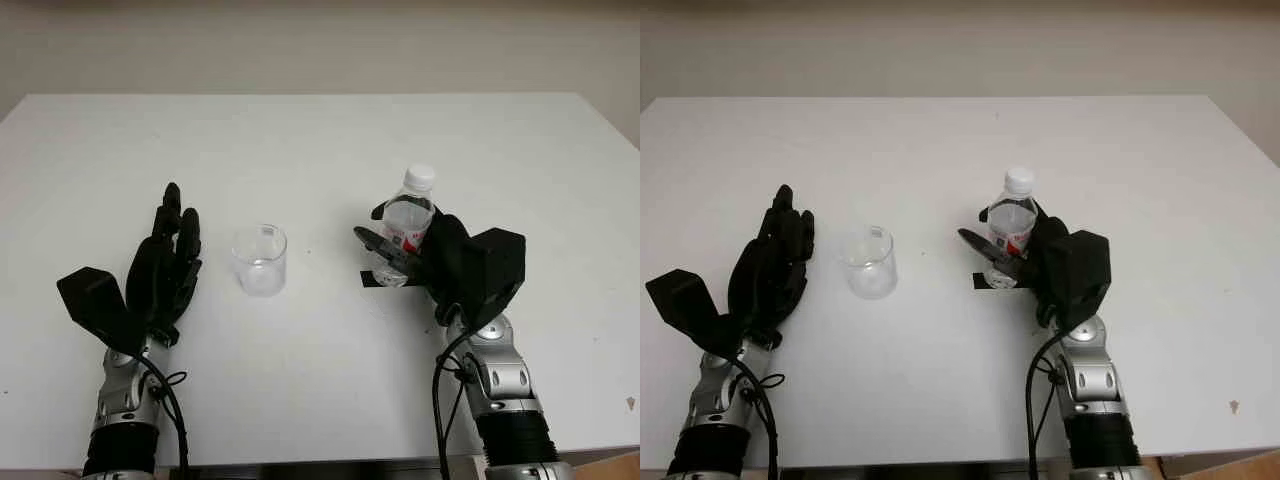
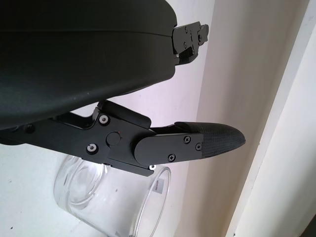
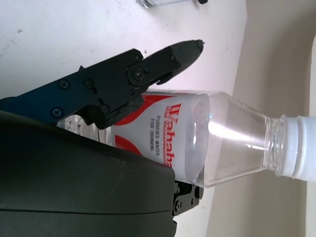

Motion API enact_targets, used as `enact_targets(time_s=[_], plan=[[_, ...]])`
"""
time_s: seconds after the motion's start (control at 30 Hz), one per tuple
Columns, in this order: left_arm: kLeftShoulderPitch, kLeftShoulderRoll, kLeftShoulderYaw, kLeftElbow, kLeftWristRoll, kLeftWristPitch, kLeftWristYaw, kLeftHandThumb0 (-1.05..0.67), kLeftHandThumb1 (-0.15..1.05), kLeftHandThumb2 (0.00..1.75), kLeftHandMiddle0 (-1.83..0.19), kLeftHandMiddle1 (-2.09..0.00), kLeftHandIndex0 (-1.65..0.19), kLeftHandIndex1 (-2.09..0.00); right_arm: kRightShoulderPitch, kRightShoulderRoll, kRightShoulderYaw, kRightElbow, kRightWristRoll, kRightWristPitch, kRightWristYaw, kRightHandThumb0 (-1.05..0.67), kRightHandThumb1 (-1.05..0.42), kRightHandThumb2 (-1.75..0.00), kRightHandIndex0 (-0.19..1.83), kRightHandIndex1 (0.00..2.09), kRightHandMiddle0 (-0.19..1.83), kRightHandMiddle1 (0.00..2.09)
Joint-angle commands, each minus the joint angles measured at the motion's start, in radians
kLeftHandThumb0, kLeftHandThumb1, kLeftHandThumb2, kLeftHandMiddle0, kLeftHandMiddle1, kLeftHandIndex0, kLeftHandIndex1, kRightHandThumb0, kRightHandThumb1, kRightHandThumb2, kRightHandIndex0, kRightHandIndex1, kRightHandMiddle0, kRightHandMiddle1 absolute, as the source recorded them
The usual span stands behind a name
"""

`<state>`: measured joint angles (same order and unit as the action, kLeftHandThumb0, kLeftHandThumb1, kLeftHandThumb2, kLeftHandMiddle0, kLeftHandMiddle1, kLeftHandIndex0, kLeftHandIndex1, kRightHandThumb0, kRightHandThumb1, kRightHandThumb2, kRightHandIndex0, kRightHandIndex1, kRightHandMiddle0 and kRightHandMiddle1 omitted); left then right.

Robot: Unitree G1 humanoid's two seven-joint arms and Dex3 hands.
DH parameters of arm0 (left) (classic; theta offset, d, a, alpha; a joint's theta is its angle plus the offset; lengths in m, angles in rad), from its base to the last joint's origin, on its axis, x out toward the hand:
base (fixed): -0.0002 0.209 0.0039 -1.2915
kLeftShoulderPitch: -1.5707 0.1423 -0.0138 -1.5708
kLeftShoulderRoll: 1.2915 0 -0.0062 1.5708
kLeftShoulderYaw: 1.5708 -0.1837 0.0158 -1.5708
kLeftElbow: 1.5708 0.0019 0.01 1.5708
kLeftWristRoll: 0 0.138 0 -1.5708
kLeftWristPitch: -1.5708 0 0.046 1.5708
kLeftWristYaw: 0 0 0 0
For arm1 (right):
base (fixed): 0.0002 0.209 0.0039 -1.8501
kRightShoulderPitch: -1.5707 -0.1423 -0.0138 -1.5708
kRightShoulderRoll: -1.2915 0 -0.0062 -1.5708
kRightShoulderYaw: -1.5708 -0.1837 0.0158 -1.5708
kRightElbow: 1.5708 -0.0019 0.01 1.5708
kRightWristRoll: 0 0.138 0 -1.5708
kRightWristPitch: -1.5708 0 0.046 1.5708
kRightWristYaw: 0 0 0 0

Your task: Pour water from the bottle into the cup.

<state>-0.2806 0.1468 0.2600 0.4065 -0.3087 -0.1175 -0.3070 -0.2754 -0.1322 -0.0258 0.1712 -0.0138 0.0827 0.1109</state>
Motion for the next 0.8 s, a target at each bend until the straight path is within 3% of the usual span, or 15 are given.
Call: enact_targets(time_s=[0.0, 0.13, 0.2, 0.33, 0.57, 0.77], plan=[[0.026, 0.005, 0.004, 0.022, -0.003, 0.010, -0.004, -0.73, 1.05, 0.45, 0.18, -0.05, 0.19, -0.05, 0.010, -0.027, 0.009, -0.024, -0.022, -0.025, 0.004, -0.61, -0.94, -0.05, -0.14, 1.85, -0.13, 1.90], [0.025, 0.006, 0.005, 0.017, -0.004, 0.019, -0.003, -0.74, 1.05, 0.45, 0.18, -0.05, 0.19, -0.05, 0.019, -0.040, 0.020, -0.040, -0.048, -0.017, 0.005, -0.67, -0.91, -0.05, -0.19, 1.52, -0.19, 1.57], [0.025, 0.007, 0.005, 0.015, -0.004, 0.020, 0.000, -0.73, 1.05, 0.44, 0.17, -0.05, 0.19, -0.05, 0.022, -0.043, 0.027, -0.053, -0.058, -0.002, 0.004, -0.68, -0.89, -0.05, -0.19, 1.25, -0.19, 1.31], [0.026, 0.011, 0.005, 0.015, 0.001, 0.017, -0.001, -0.74, 1.05, 0.44, 0.17, -0.06, 0.18, -0.05, 0.027, -0.047, 0.036, -0.077, -0.066, 0.040, 0.014, -0.70, -0.89, -0.05, -0.19, 0.99, -0.19, 1.06], [0.022, 0.019, 0.006, 0.019, -0.001, 0.019, -0.010, -0.74, 1.05, 0.44, 0.17, -0.05, 0.19, -0.05, 0.043, -0.049, 0.042, -0.104, -0.069, 0.064, 0.029, -0.71, -0.89, -0.05, -0.10, 0.35, -0.09, 0.43], [0.018, 0.022, 0.008, 0.018, -0.006, 0.027, -0.017, -0.74, 1.05, 0.43, 0.18, -0.05, 0.18, -0.04, 0.053, -0.066, 0.041, -0.095, -0.053, 0.049, 0.069, -0.84, -0.91, -0.06, -0.19, 0.02, -0.19, 0.04]])
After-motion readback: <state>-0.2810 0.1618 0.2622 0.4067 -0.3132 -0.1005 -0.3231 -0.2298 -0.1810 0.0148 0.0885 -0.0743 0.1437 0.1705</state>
